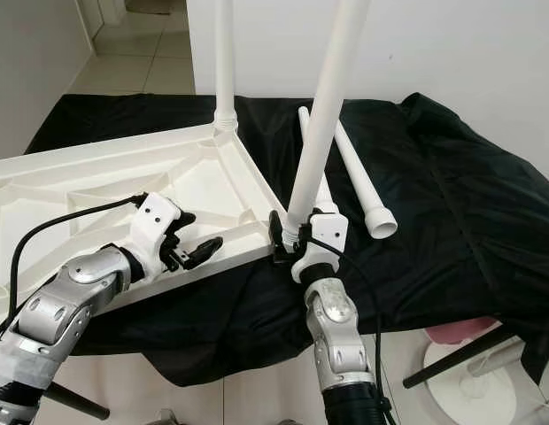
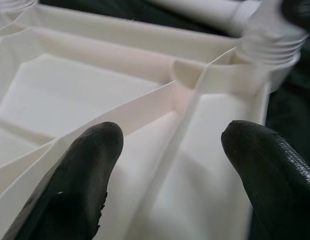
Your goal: Building children table
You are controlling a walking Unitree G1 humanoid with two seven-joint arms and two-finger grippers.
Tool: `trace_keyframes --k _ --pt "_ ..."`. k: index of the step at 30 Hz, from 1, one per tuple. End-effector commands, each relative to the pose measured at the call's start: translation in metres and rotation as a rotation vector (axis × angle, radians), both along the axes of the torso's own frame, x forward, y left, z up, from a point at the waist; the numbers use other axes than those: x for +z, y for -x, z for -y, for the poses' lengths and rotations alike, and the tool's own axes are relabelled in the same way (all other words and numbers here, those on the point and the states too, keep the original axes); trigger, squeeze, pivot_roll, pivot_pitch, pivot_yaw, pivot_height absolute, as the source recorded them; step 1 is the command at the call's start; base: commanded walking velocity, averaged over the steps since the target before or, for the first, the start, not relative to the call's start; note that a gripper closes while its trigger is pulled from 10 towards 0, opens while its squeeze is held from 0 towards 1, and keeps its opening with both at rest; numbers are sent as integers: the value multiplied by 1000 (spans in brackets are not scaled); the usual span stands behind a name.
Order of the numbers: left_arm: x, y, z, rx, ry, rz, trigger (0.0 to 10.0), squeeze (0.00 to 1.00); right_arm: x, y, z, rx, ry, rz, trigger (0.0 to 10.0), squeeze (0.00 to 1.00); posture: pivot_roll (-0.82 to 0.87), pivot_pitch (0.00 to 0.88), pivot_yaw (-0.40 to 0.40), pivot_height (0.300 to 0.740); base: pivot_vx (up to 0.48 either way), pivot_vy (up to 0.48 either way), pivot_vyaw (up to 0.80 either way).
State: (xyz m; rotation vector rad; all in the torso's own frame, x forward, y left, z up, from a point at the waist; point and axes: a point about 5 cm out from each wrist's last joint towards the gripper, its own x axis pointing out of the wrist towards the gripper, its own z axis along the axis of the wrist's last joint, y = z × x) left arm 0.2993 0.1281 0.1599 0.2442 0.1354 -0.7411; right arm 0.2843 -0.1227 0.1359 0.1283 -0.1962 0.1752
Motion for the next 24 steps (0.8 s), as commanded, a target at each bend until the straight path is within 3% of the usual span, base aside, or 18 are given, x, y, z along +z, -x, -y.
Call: trace_keyframes --k 1,7,9,12,24 --pt "2 -4 -5 13 -19 2 10000 0 -2 4 2 8 -6 -14 10000 0 -7 71 -28 740 0 0 0" --pt "8 -12 -20 79 -25 29 10000 0 -8 25 4 31 8 -24 10000 0 -12 85 -20 740 0 0 0" --pt "8 -12 -20 79 -25 29 10000 0 -8 25 4 31 8 -24 10000 0 -12 85 -20 740 0 0 0" --pt "10 -15 -32 128 -40 34 10000 0 -7 33 2 111 8 -24 10000 0 -12 96 -16 740 0 0 0" --pt "15 -13 -55 211 -44 47 10000 0 3 17 13 250 24 -20 10000 0 6 111 -28 740 0 0 0"
